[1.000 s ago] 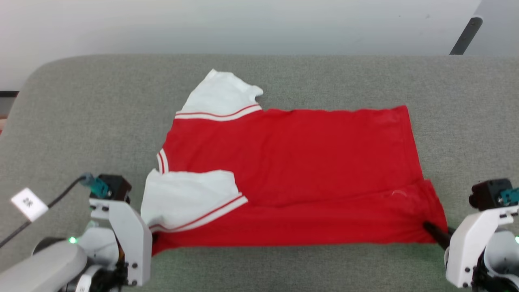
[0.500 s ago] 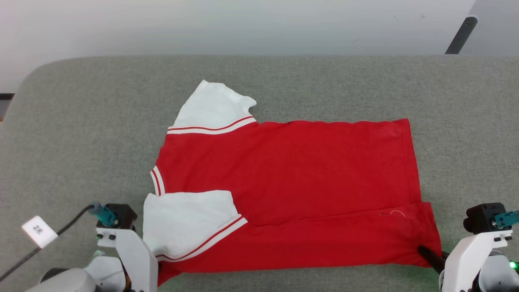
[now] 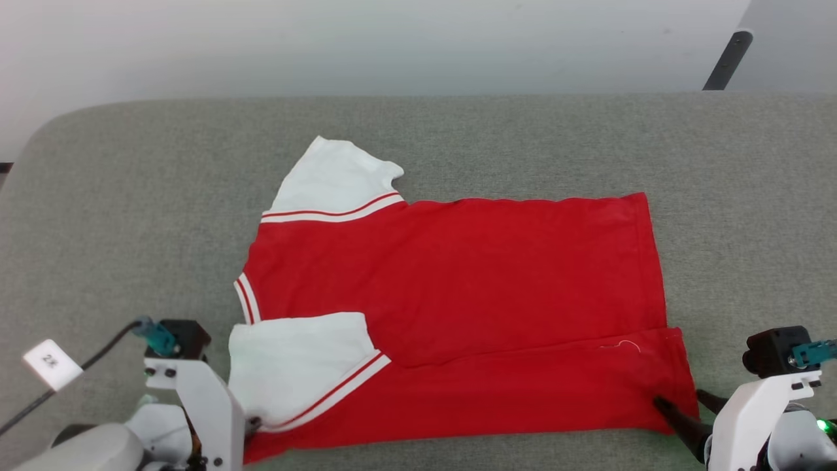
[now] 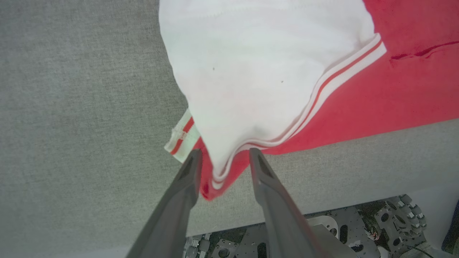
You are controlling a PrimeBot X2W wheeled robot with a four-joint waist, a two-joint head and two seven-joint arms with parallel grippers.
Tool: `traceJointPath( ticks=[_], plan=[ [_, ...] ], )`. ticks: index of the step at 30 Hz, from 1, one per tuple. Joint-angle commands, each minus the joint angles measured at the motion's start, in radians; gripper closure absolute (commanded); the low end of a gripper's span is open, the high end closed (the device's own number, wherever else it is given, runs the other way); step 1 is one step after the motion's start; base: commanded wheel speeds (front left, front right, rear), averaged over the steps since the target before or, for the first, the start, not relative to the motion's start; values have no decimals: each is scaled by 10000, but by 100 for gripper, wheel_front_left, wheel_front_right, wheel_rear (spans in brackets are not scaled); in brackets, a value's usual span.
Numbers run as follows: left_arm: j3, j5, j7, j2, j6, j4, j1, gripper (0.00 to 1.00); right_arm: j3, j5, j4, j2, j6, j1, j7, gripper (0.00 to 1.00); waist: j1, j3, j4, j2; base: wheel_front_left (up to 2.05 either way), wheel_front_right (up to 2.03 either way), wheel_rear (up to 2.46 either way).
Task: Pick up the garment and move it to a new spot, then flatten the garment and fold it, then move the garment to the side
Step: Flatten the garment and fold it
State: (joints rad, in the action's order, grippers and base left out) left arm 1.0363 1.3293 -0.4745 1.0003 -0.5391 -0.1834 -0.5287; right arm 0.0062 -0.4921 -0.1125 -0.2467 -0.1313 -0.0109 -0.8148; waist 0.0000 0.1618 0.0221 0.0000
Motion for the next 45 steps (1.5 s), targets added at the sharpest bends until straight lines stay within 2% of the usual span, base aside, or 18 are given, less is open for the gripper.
traceJointPath(
  ticks=[1, 2, 4, 6, 12, 15, 23, 29, 30, 34, 41, 45],
  plan=[
    [-48, -36, -24, 86, -99, -62, -116, 26, 0, 41, -88, -33, 11, -28, 82, 0, 0, -10, -46, 0, 0, 0, 0],
    [-69, -21, -69, 130, -138, -124, -136, 20, -6, 78, -137, -39, 11, -31, 127, 0, 0, -8, -73, 0, 0, 0, 0],
    [-93, -72, -150, 285, -222, -229, -219, 17, -7, 115, -268, -18, 11, -68, 226, 0, 0, -8, -143, 0, 0, 0, 0],
    [-133, -145, -230, 423, -267, -401, -329, 10, 6, 138, -428, 22, 9, -145, 387, 0, 0, -3, -227, 0, 0, 0, 0],
    [-329, -746, -81, 711, -154, -645, -975, 0, 212, 239, -889, 44, 9, -436, 1547, 0, 0, 77, -549, 0, 0, 0, 0],
    [-478, -1293, 255, 727, -36, -451, -1447, 0, 392, 392, -1061, 59, 9, -632, 2368, 0, 0, 164, -781, 0, 0, 0, 0],
    [-834, -2227, 1118, 193, 901, 625, -2682, 0, 1057, 957, -1128, -105, 11, -1155, 5141, 0, 0, 542, -1464, 0, 0, 0, 0],
    [-1009, -2280, 1036, -260, 1627, 1957, -3572, 0, 1460, 1264, -907, -7, 9, -1537, 6938, 0, 0, 1012, -2051, 0, 0, 0, 0],
    [-1009, -2280, 1036, -260, 1627, 1957, -3572, 0, 1460, 1264, -907, -7, 9, -1537, 6938, 0, 0, 1012, -2051, 0, 0, 0, 0],
    [-1048, -2293, 627, -496, 2156, 2995, -4328, 0, 1624, 1281, -723, 136, 11, -1746, 7587, 0, 0, 1416, -2434, 0, 0, 0, 0],
    [-842, -2521, -664, -730, 3193, 4842, -5817, 0, 1808, 1035, -463, 327, 9, -1990, 8083, 0, 0, 2204, -3036, 0, 0, 0, 0],
    [-794, -2592, -1403, -857, 3617, 5797, -6675, 0, 1919, 951, -371, 400, 9, -2114, 8279, 0, 0, 2654, -3310, 0, 0, 0, 0]
  ],
)
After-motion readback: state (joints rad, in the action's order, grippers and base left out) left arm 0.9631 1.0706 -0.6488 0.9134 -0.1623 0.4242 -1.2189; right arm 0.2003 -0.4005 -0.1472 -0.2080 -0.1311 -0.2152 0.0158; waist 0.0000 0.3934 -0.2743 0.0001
